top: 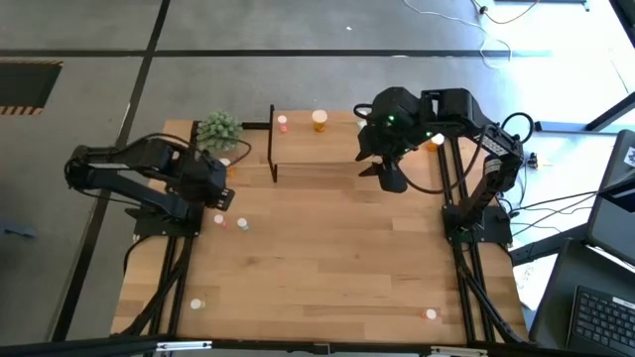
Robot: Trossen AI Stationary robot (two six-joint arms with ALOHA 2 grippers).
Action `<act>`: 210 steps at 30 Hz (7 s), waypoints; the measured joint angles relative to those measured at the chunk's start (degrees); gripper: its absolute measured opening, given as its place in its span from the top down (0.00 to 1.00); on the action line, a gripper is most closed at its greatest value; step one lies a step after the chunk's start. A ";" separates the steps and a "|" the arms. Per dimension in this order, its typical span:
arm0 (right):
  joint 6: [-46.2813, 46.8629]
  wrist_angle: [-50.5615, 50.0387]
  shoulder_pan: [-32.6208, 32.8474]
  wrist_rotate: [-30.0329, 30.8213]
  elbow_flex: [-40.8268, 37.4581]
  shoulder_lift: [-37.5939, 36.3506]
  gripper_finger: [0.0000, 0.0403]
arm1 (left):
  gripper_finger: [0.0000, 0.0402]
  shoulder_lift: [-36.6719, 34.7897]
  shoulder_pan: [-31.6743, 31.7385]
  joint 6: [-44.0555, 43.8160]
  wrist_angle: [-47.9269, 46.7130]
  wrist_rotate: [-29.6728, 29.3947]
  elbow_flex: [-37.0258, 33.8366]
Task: Pick and place medicine bottles onto shelf by color
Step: Put the top red medicine bottle on the shelf, aligned with the other red medicine bottle
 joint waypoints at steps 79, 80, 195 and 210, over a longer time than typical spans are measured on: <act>0.36 7.29 -0.04 0.09 -0.70 0.04 0.53 | 0.66 0.09 0.02 21.03 17.04 0.58 -26.07; 0.36 7.29 -0.04 0.09 -0.70 0.04 0.53 | 0.65 0.09 0.00 23.33 17.52 0.56 -26.07; 0.36 7.29 -0.04 0.09 -0.68 0.02 0.53 | 0.70 -0.06 0.02 37.59 7.17 0.55 -6.82; 0.39 7.69 -0.04 0.36 -0.68 0.02 0.53 | 0.70 9.90 1.35 49.52 9.49 -7.62 13.33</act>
